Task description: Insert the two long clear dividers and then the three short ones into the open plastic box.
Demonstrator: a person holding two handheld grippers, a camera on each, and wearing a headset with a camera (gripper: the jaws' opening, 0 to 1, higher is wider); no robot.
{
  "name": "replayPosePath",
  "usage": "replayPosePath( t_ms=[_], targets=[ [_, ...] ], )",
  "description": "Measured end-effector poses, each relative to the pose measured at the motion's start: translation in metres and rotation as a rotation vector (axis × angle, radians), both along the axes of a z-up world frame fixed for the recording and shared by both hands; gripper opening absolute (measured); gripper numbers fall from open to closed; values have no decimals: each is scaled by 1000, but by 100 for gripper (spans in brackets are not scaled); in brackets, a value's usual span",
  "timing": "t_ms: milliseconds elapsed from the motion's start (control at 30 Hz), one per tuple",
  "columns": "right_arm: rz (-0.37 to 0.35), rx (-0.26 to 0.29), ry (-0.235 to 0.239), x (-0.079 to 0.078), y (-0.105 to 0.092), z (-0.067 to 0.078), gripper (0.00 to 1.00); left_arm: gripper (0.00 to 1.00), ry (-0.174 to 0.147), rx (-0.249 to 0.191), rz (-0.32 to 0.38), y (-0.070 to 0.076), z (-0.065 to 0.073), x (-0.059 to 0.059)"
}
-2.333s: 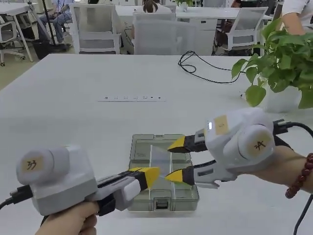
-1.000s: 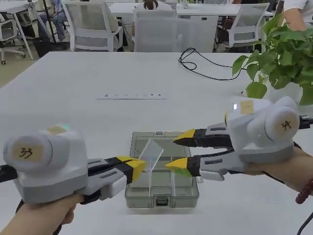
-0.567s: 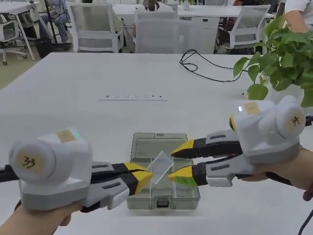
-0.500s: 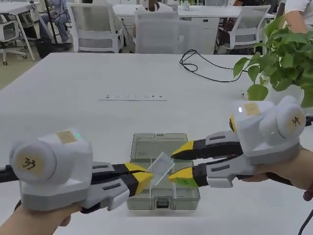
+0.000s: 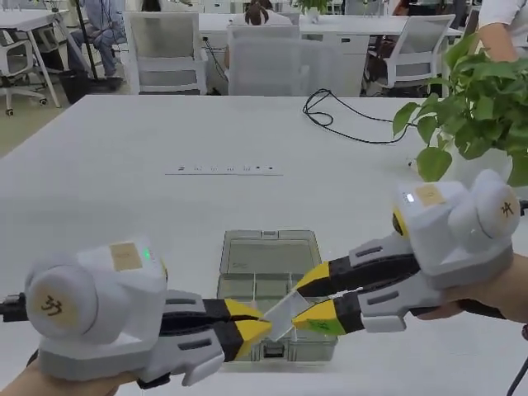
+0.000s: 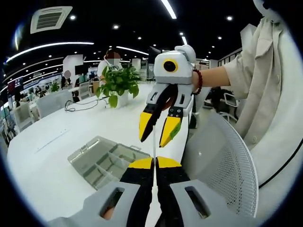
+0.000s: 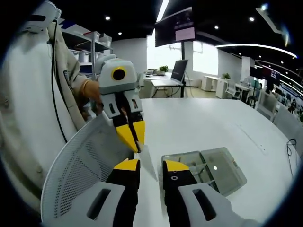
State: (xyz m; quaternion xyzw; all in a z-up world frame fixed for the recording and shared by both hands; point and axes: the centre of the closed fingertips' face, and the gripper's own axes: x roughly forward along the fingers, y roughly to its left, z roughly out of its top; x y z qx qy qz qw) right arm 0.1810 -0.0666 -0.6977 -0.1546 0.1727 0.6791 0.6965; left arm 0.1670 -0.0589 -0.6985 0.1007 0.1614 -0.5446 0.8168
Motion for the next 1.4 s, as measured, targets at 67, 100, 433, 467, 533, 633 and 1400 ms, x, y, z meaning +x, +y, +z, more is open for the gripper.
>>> replayPosePath(
  t_ms=[67, 100, 433, 467, 533, 633, 1400],
  targets=[
    [21, 1, 20, -5, 0, -1, 17, 0, -3, 2, -17, -2, 0, -3],
    [28, 1, 24, -7, 0, -2, 17, 0, -4, 2, -26, -3, 0, -4],
    [98, 9, 68, -23, -1, -3, 11, 0, -10, -3, -95, -9, 0, -13],
    [101, 17, 73, -24, -1, -2, 10, 0, -8, -6, -102, -10, 0, -14],
    [108, 26, 83, -26, -2, 0, 9, 0, -6, -13, -109, -11, 0, -16],
    [117, 28, 92, -28, -2, 0, 7, 0, 4, -26, -113, -12, 0, -17],
    [91, 15, 80, -22, 0, 1, 2, 5, 30, -87, -29, -5, 2, -5]
  ],
)
